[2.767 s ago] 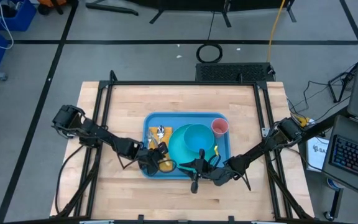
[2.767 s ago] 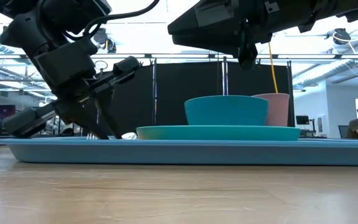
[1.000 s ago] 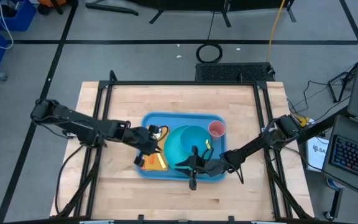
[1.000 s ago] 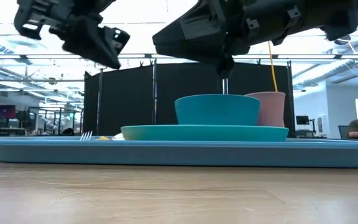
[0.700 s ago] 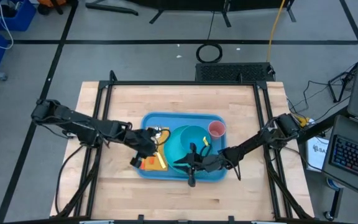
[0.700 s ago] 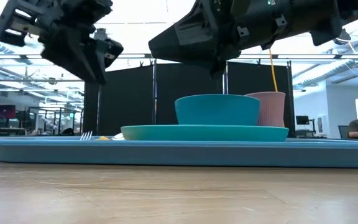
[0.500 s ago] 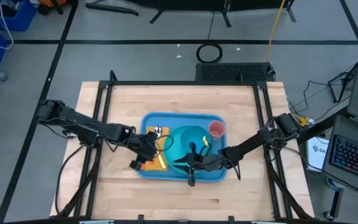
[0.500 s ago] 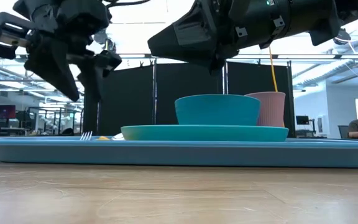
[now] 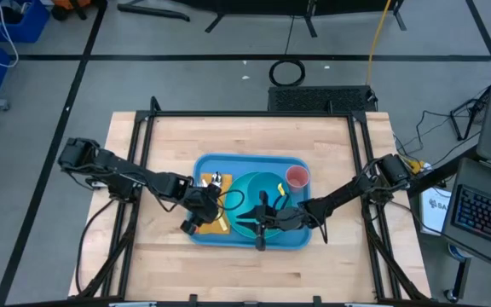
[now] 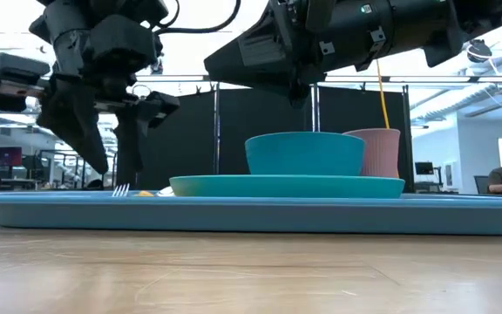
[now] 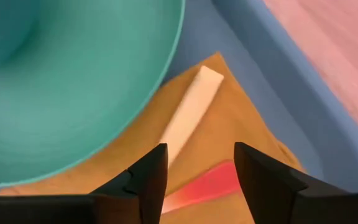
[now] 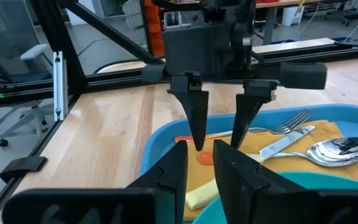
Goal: Set up tray
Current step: Put the knife on the yellow napkin
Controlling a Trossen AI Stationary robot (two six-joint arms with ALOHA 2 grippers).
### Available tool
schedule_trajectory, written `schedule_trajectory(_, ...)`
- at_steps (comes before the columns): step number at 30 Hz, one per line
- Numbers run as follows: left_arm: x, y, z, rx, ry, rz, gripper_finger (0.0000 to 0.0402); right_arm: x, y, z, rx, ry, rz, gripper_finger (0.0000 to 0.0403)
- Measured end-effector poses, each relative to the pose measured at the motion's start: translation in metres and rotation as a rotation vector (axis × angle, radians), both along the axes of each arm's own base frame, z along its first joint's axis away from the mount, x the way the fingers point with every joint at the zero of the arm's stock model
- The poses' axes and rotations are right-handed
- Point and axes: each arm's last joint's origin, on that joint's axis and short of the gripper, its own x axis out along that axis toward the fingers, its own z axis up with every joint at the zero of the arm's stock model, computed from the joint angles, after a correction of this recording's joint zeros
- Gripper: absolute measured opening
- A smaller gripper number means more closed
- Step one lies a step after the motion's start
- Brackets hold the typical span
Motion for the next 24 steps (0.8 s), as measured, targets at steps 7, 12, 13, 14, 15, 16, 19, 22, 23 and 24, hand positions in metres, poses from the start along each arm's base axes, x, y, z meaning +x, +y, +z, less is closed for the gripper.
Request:
schedule_trajectory(7, 0.009, 0.001, -0.015, 0.042, 0.006, -0.017, 0.0163, 0.0, 0.0, 0.0, 0.002, -0.002, -0.001, 0.007)
schedule_trajectory(12, 0.015, 0.002, -0.02, 0.075, 0.021, -0.031, 0.0152, 0.0, 0.0, 0.0, 0.006, -0.003, -0.001, 0.007)
schedule_trajectory(13, 0.017, 0.001, -0.019, 0.076, 0.022, -0.034, 0.0152, 0.0, 0.0, 0.0, 0.013, -0.001, -0.003, 0.007)
schedule_trajectory(14, 0.018, 0.001, -0.02, 0.081, 0.03, -0.039, 0.0153, 0.0, 0.0, 0.0, 0.019, 0.0, -0.004, 0.007)
schedule_trajectory(15, 0.02, 0.001, -0.019, 0.084, 0.037, -0.044, 0.0152, 0.0, 0.0, 0.0, 0.022, 0.002, -0.005, 0.007)
schedule_trajectory(16, 0.021, 0.001, -0.017, 0.088, 0.041, -0.049, 0.0152, 0.0, 0.0, 0.0, 0.021, 0.004, -0.005, 0.007)
schedule_trajectory(19, 0.025, 0.001, -0.008, 0.096, 0.035, -0.06, 0.0152, 0.0, 0.0, 0.0, 0.021, 0.005, -0.005, 0.007)
schedule_trajectory(22, 0.025, 0.004, -0.004, 0.112, 0.077, -0.047, 0.0152, 0.0, 0.0, -0.001, 0.02, 0.006, -0.005, 0.007)
schedule_trajectory(23, 0.026, 0.006, -0.003, 0.109, 0.076, -0.04, 0.0152, 0.0, 0.0, -0.001, 0.02, 0.006, -0.005, 0.007)
schedule_trajectory(24, 0.027, 0.008, -0.002, 0.101, 0.074, -0.037, 0.0152, 0.0, 0.0, -0.001, 0.019, 0.006, -0.005, 0.007)
